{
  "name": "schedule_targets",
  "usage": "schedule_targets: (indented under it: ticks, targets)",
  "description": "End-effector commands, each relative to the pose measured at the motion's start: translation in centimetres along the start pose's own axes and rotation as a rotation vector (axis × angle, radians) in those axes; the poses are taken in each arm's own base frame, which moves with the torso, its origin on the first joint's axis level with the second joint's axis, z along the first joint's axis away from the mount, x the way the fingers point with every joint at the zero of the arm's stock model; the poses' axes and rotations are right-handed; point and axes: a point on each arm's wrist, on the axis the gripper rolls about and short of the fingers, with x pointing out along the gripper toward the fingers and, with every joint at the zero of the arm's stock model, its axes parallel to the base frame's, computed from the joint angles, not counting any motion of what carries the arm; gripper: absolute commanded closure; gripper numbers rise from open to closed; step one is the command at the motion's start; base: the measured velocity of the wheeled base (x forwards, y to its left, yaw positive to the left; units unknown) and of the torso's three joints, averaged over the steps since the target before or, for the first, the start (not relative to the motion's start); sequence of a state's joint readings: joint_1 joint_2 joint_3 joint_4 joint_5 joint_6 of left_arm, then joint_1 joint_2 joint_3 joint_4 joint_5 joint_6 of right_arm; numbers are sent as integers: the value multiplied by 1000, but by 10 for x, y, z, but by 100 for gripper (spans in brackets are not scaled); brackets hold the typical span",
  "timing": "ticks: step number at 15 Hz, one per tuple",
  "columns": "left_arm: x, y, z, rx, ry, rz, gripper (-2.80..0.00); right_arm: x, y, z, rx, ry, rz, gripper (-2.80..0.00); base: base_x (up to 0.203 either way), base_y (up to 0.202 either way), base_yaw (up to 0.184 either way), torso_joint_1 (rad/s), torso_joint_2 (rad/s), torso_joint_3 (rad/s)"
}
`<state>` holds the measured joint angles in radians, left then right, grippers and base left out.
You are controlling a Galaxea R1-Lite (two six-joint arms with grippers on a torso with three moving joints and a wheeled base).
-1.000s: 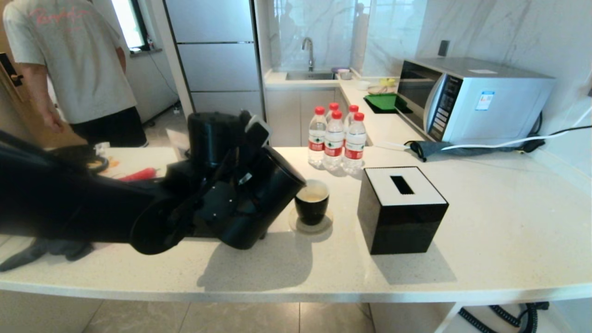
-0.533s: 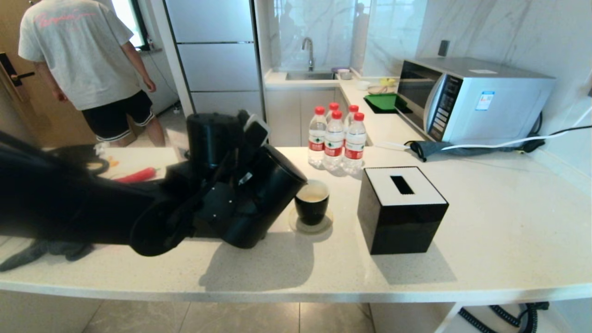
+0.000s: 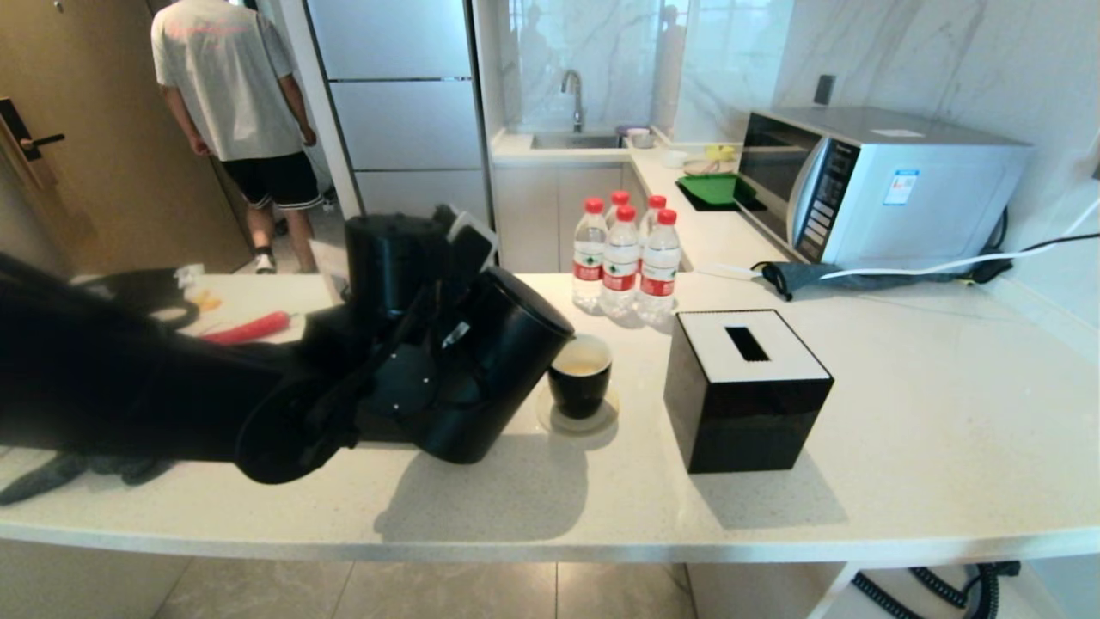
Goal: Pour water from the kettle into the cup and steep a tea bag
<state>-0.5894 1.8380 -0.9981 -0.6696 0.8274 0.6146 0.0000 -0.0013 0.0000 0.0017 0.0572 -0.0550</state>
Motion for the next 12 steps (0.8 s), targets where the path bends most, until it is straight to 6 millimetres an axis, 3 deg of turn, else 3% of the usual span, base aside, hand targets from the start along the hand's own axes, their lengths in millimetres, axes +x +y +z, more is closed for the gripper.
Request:
schedule_targets:
  ticks: [1, 6, 12]
  targets:
    - [-2, 5, 2, -10, -6, 10, 0, 0, 0, 0, 0, 1, 1, 0, 0, 0, 0, 0, 0, 0]
    - [-12, 18, 3, -73, -23, 21, 0, 0, 0, 0, 0, 1, 1, 0, 0, 0, 0, 0, 0, 0]
    - [-28, 53, -3, -184, -35, 67, 0, 0, 0, 0, 0, 1, 1, 0, 0, 0, 0, 0, 0, 0]
